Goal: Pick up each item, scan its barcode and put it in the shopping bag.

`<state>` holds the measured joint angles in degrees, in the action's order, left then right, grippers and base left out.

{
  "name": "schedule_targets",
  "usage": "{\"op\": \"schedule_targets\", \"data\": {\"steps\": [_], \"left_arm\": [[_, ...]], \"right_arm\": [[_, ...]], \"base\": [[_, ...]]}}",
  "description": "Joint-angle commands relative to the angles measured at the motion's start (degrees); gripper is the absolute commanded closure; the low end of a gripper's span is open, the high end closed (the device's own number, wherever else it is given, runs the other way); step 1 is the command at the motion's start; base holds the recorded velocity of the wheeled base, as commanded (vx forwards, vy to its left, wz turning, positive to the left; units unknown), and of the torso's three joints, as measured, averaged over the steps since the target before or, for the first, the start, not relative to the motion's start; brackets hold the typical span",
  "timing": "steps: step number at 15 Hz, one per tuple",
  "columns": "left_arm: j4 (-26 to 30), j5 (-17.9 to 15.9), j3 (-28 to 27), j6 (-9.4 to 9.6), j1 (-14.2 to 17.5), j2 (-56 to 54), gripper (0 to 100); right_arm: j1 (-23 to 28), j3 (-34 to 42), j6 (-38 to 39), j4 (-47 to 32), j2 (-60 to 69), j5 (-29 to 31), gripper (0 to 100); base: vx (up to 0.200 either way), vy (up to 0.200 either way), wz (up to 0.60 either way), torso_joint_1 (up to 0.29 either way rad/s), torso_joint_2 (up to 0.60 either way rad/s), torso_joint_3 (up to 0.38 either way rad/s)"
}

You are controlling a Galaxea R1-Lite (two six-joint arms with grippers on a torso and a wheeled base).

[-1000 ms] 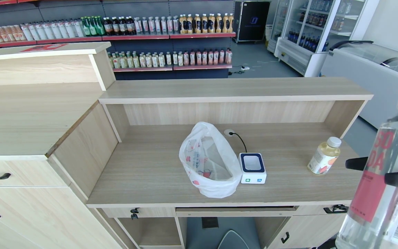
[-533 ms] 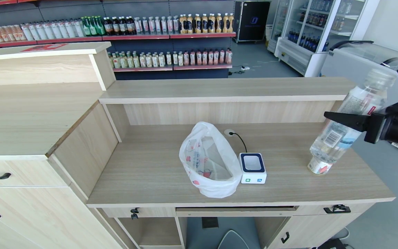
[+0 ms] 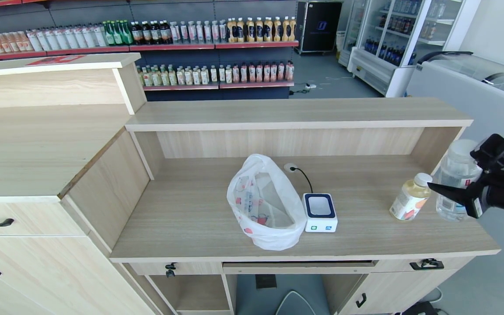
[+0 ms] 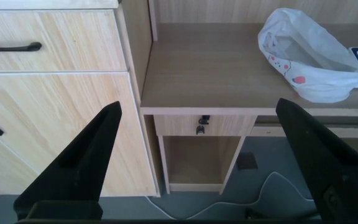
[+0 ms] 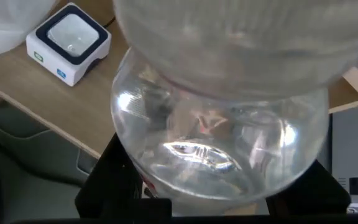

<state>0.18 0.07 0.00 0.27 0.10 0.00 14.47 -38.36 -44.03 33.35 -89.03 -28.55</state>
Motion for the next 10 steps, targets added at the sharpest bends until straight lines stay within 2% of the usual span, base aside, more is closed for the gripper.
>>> {"op": "schedule_targets", "data": {"steps": [1, 3, 5, 6, 7, 9, 10], "left_arm": [[-0.01, 0.01, 0.00, 0.00, -0.01, 0.09, 0], [-0.01, 0.01, 0.00, 0.00, -0.01, 0.09, 0], [-0.01, 0.01, 0.00, 0.00, -0.01, 0.09, 0], [-0.01, 0.01, 0.00, 0.00, -0.01, 0.09, 0], [-0.01, 0.01, 0.00, 0.00, -0.01, 0.09, 0], [-0.01, 0.01, 0.00, 0.00, -0.01, 0.09, 0], [-0.01, 0.01, 0.00, 0.00, -0.01, 0.09, 0]], "right_arm": [[3.37, -0.75, -3.69, -0.04, -0.88, -0.28, 100], [4.51, -0.84, -4.13, 0.13, -0.71, -0.54, 100], [4.51, -0.75, -4.40, 1.63, -0.80, -0.45, 100], [3.99, 0.04, -4.40, 10.06, -2.82, -0.45, 100], [3.90, -0.13, -5.45, 14.11, -4.93, -0.54, 100], [3.90, -0.92, -10.64, 17.54, -9.59, -3.27, 100], [3.90, -1.36, -12.74, 17.80, -12.57, -6.43, 100]], "base": [[0.000, 0.000, 0.00, 0.000, 0.00, 0.000], [0.000, 0.000, 0.00, 0.000, 0.00, 0.000], [0.000, 0.000, 0.60, 0.000, 0.00, 0.002], [0.000, 0.000, 0.60, -0.007, 0.00, 0.012], [0.000, 0.000, 0.60, 0.002, 0.00, 0.007], [0.000, 0.000, 0.60, 0.007, 0.00, 0.002], [0.000, 0.000, 0.00, 0.000, 0.00, 0.000]]}}
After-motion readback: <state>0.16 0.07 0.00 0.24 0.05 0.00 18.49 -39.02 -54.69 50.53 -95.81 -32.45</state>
